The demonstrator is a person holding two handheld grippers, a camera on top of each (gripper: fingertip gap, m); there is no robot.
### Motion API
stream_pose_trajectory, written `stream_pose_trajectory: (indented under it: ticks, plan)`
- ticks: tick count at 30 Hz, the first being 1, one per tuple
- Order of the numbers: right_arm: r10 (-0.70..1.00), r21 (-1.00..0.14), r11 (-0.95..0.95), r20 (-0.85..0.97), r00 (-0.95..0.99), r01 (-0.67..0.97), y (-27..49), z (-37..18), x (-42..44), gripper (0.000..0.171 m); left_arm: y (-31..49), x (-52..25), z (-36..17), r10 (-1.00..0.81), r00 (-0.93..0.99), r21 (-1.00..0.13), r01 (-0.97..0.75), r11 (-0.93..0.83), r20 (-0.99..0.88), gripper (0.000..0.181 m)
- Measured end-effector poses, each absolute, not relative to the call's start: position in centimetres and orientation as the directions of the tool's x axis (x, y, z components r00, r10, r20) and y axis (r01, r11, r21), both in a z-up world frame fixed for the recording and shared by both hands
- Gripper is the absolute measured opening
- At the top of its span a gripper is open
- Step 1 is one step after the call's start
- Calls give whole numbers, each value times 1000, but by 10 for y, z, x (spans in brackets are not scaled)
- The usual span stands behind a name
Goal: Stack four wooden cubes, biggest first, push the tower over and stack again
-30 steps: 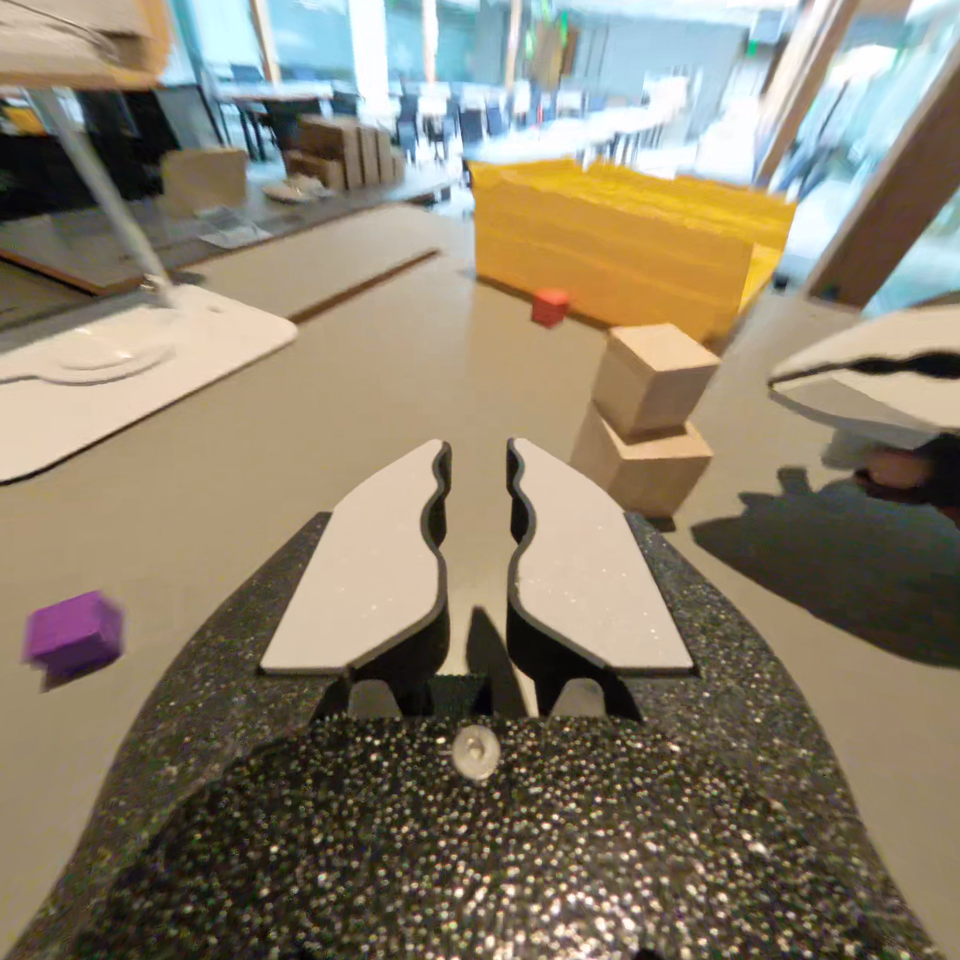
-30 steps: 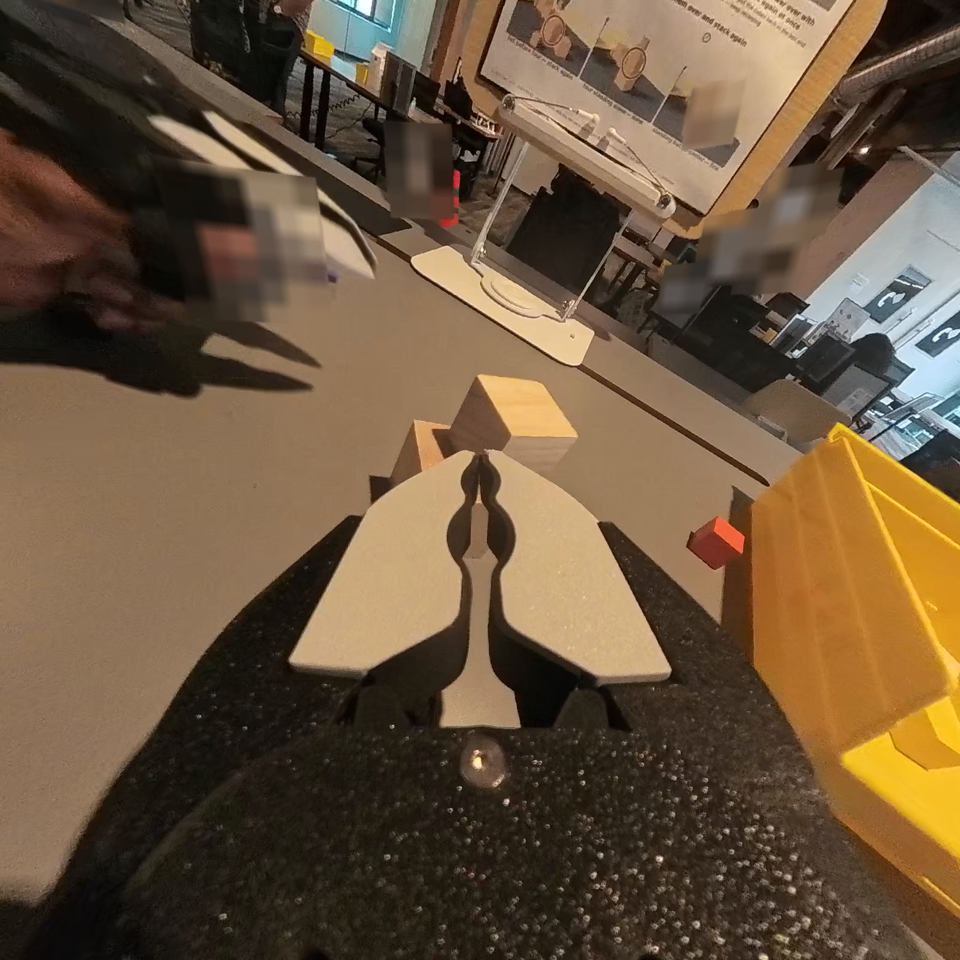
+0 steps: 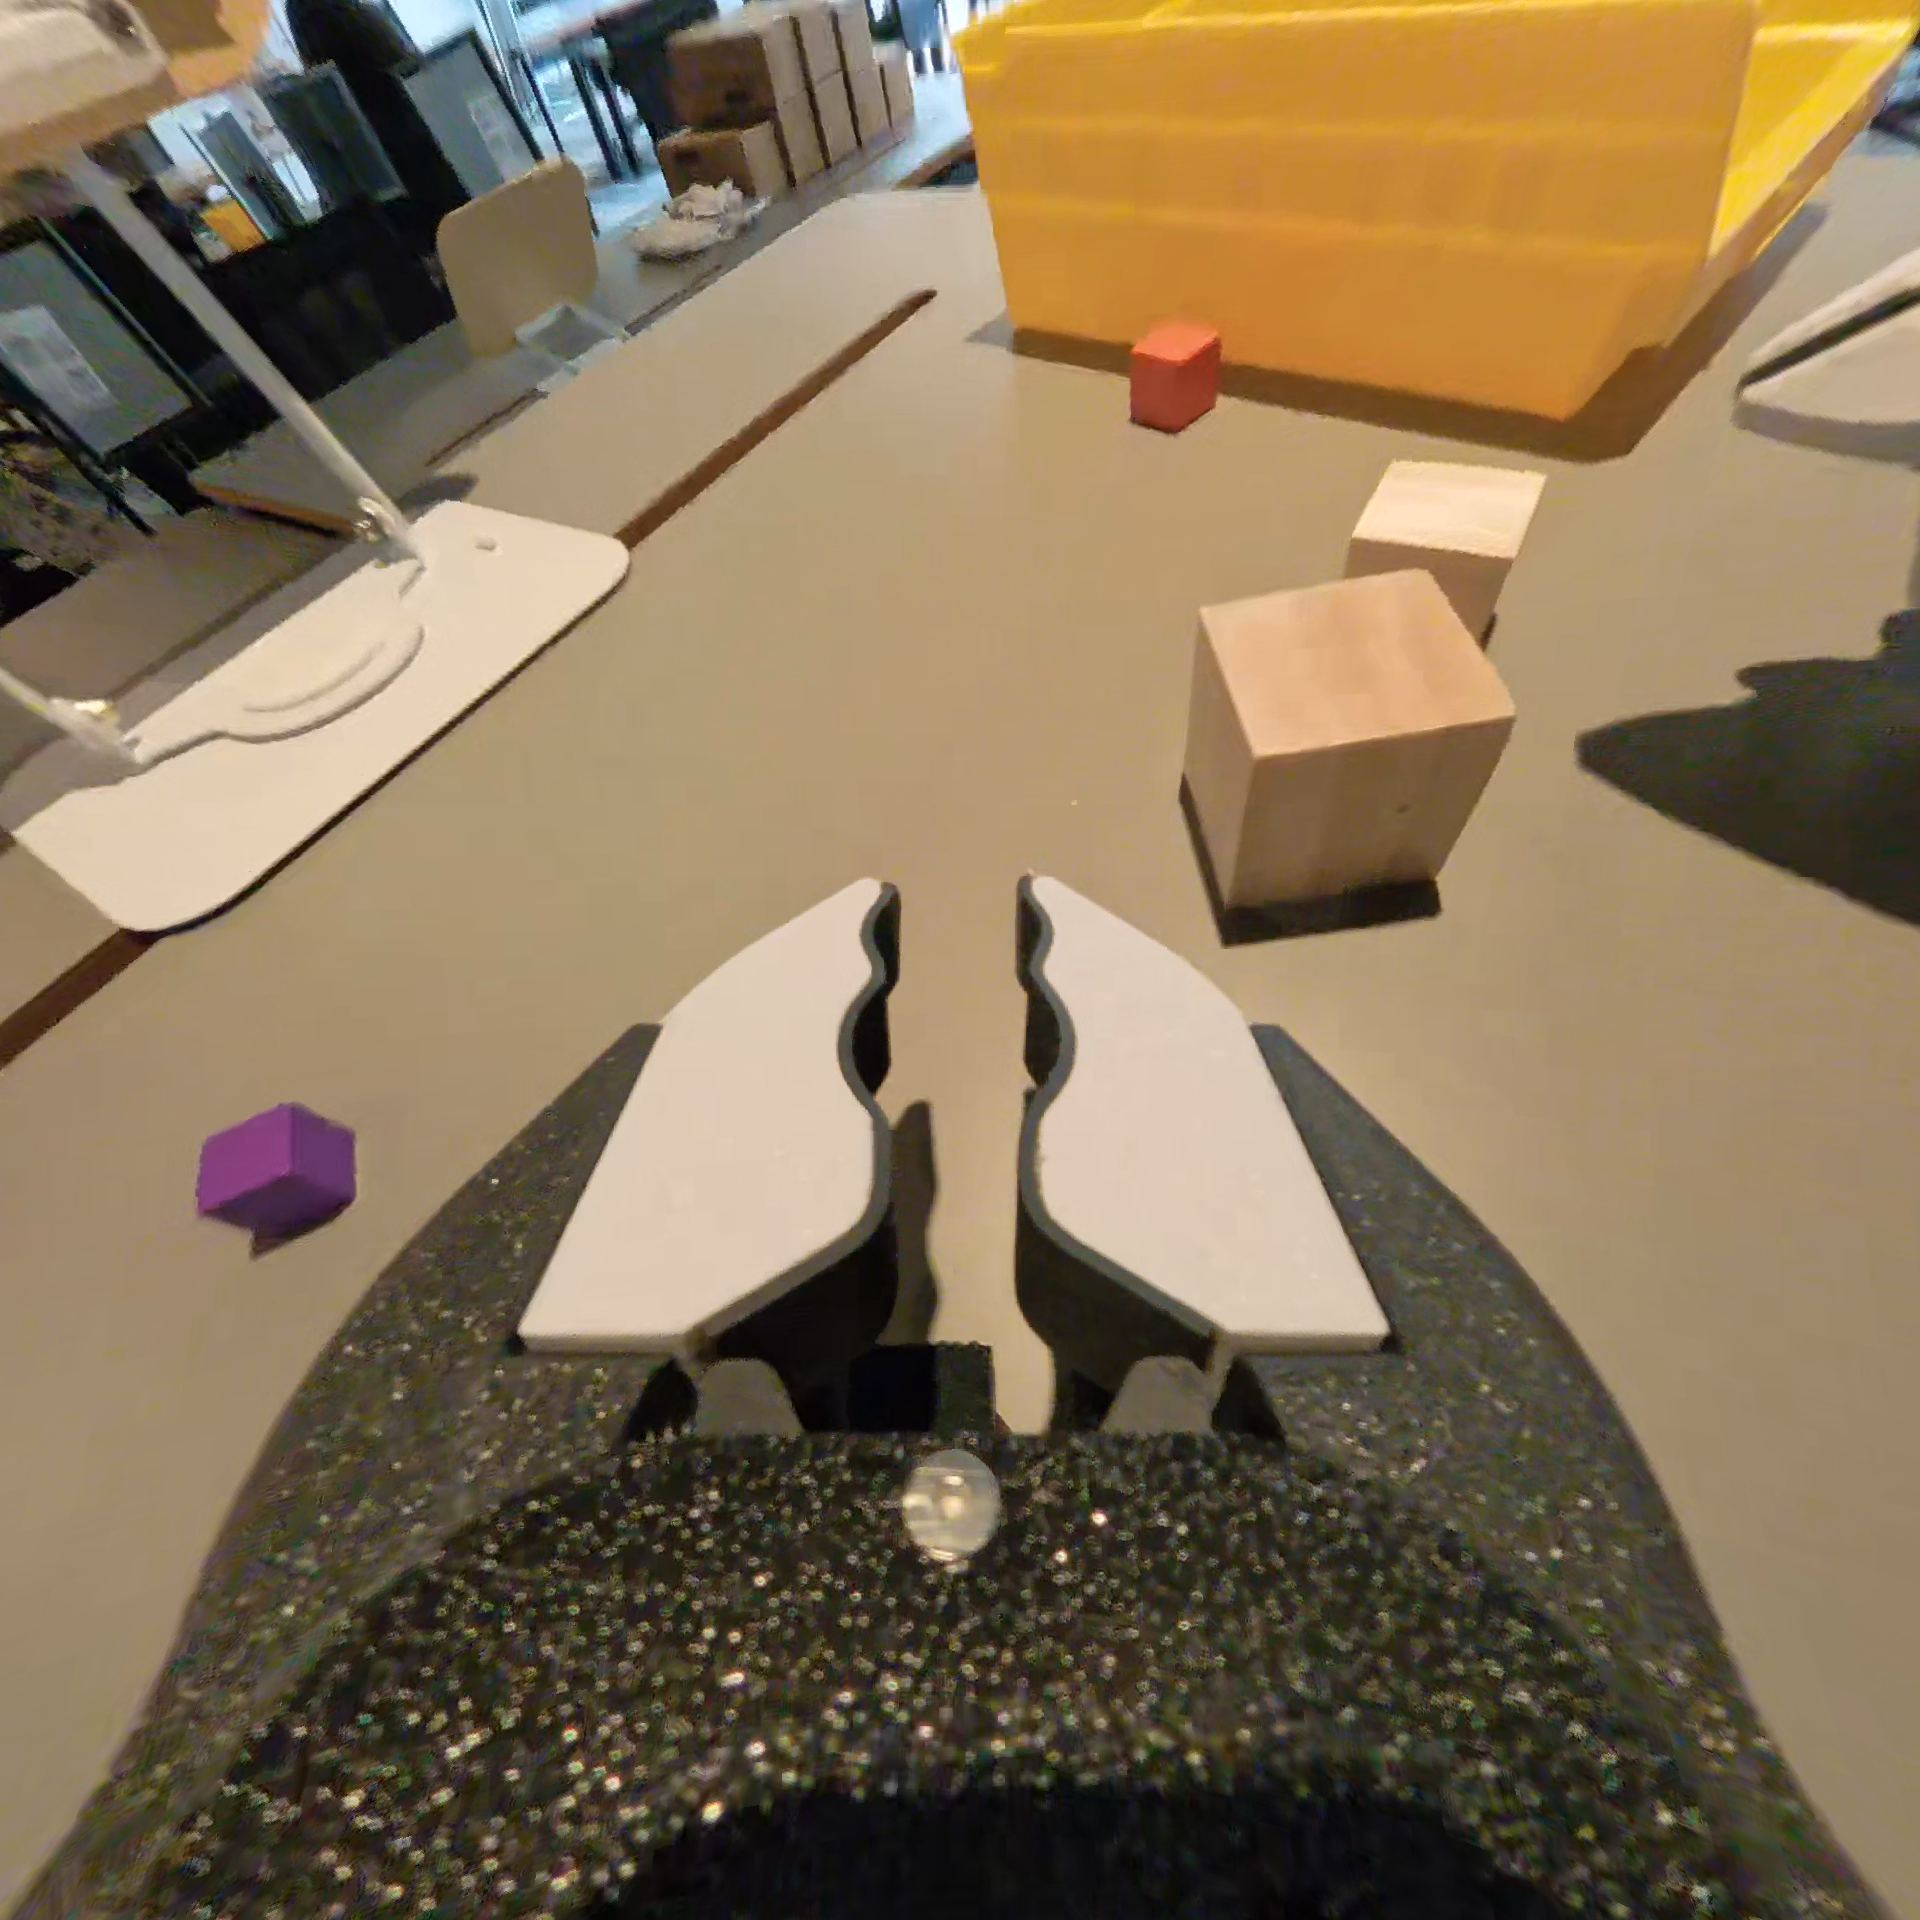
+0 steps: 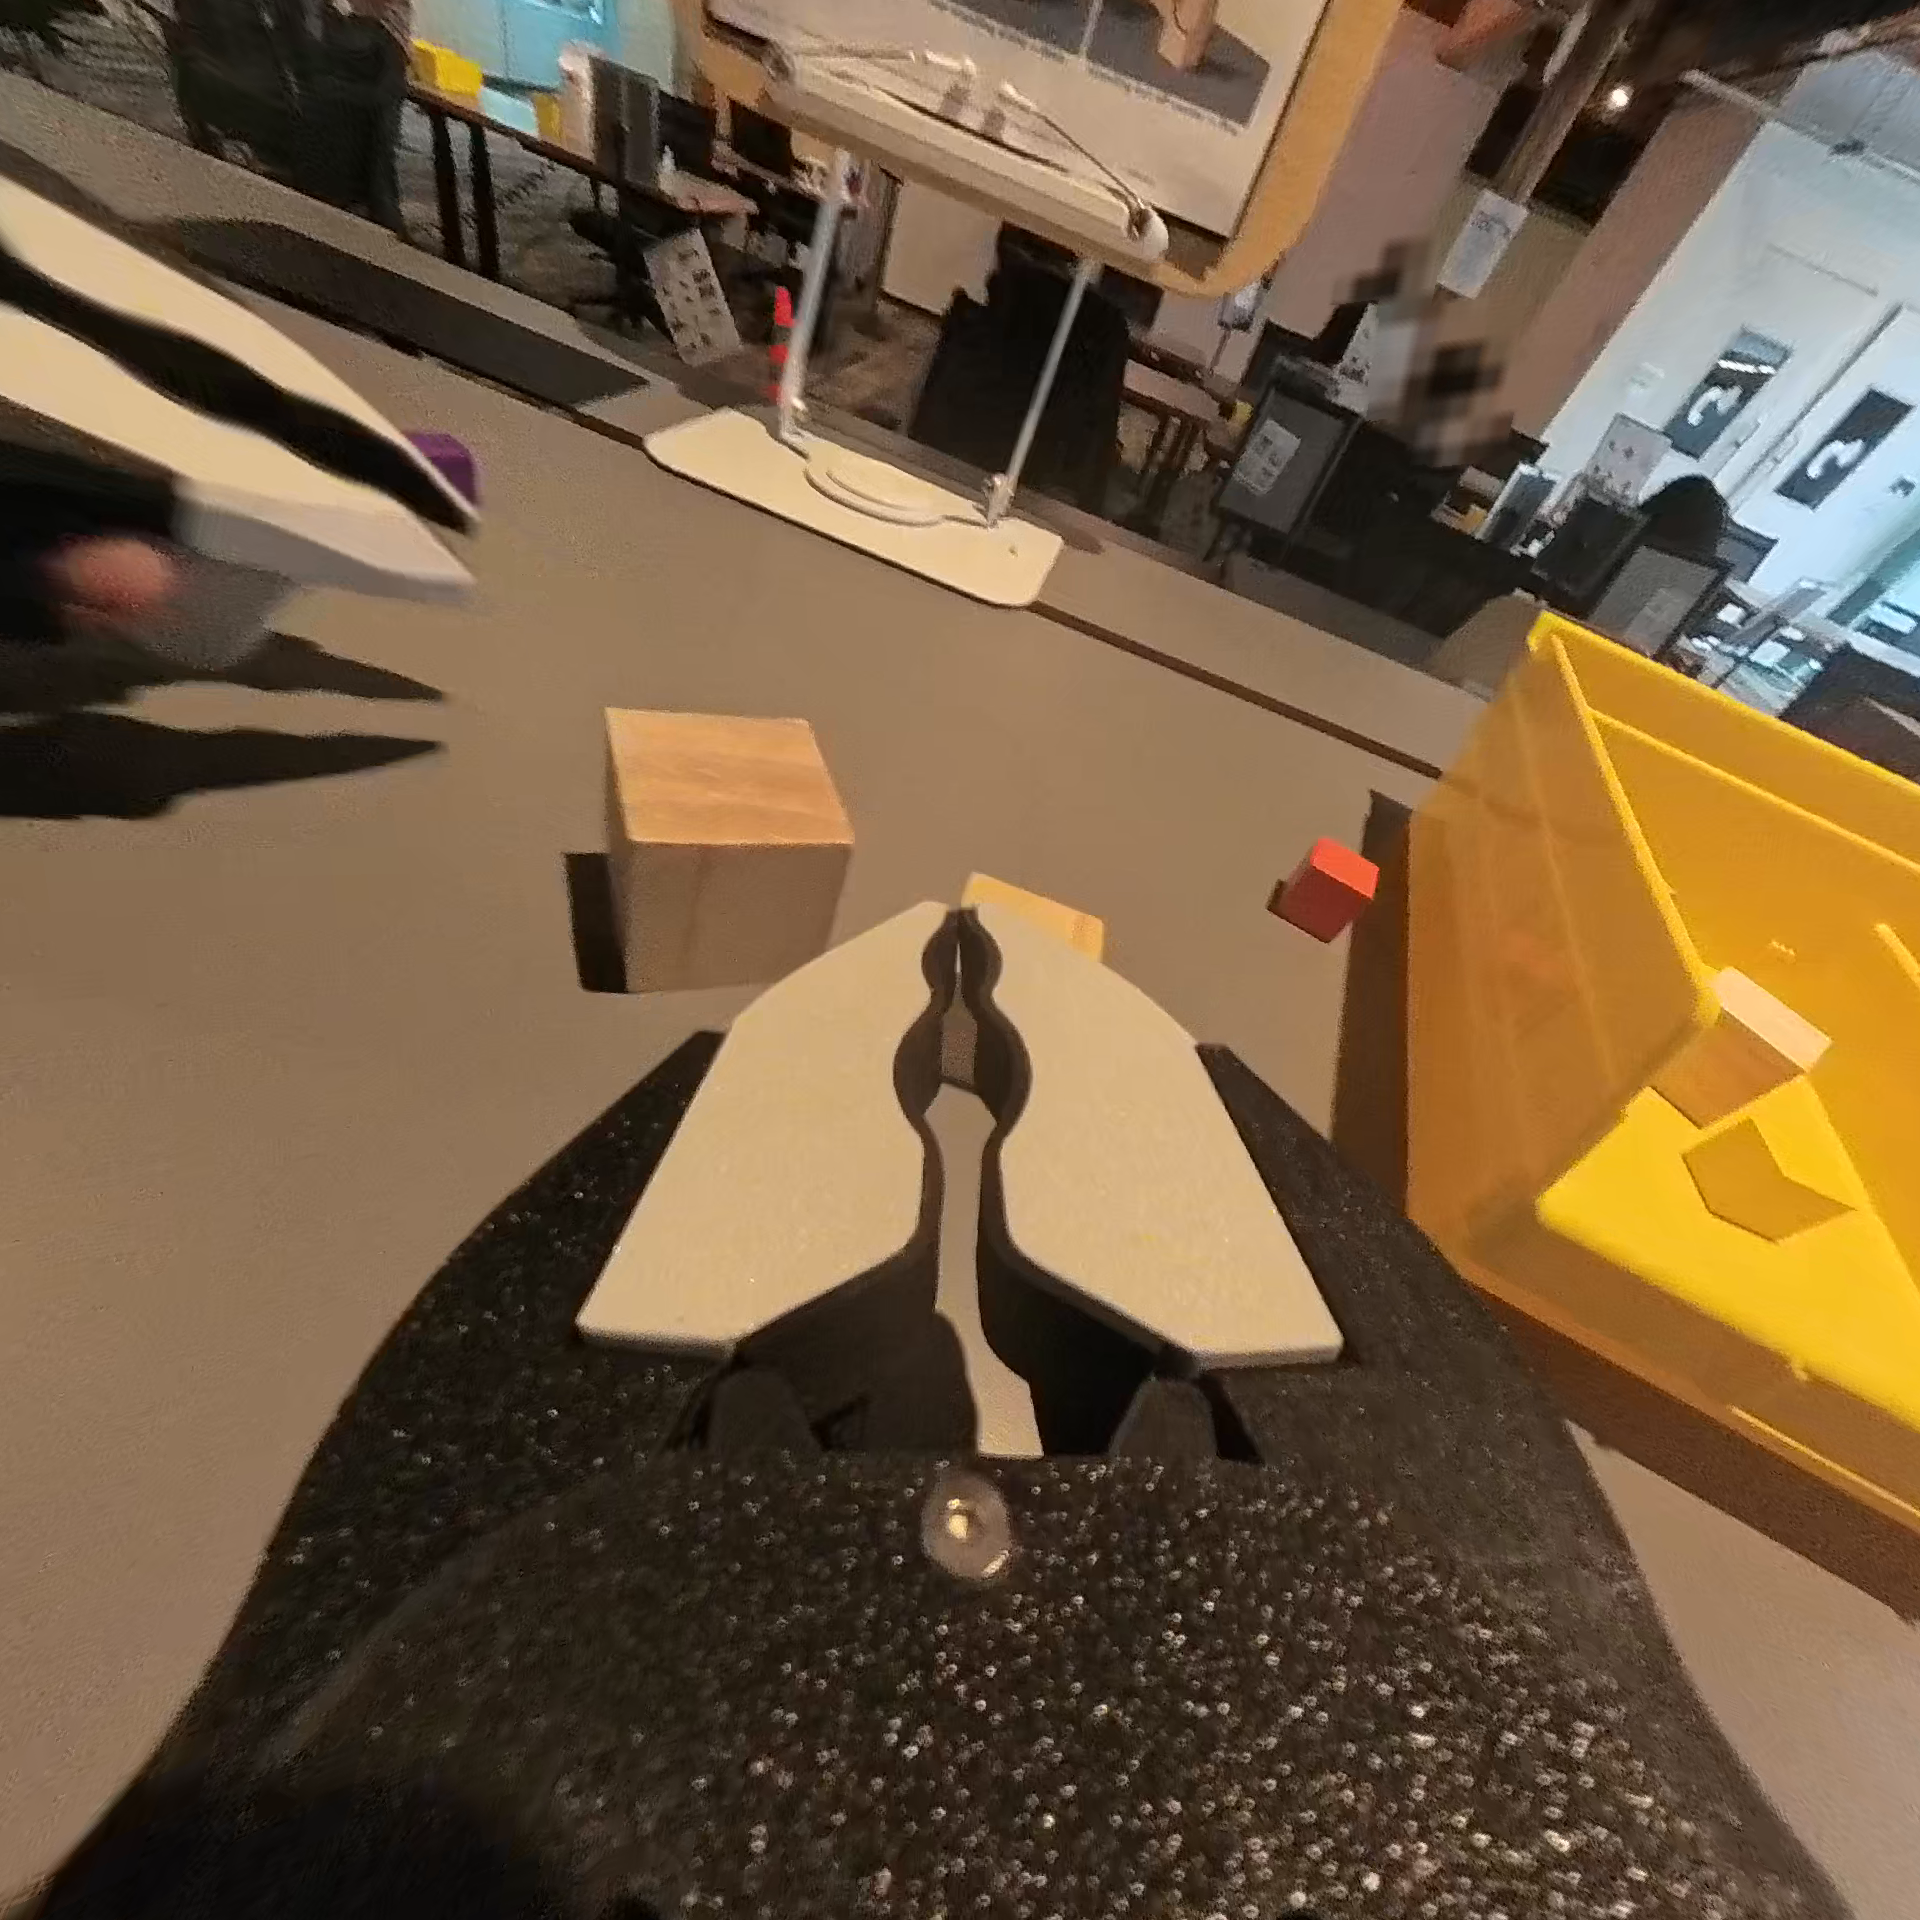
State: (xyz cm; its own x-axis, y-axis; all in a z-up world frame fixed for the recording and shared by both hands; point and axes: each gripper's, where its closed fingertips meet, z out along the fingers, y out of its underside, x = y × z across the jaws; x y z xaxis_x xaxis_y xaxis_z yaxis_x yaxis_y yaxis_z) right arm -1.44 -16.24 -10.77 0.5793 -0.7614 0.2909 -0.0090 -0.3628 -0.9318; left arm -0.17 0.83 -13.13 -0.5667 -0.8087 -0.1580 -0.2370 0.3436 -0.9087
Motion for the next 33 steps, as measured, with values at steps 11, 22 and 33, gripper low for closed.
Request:
stream_pose_trajectory:
  ticks: [11, 22, 33]
  plan:
    - [-786, -894, -427, 292, 545, -137, -183, -126, 11, 15, -44, -24, -140, -771, -637, -894, -351, 280, 9, 71]
    - [-766, -877, -471, 355, 536, -92, -179, -126, 8, 15, -87, -8, -166, -814, -576, -801, -451, 392, -74, 60]
    - [-747, -872, -484, 367, 553, -74, -175, -126, 5, 14, 1, -60, -166, -441, -894, -783, -219, 582, -78, 60]
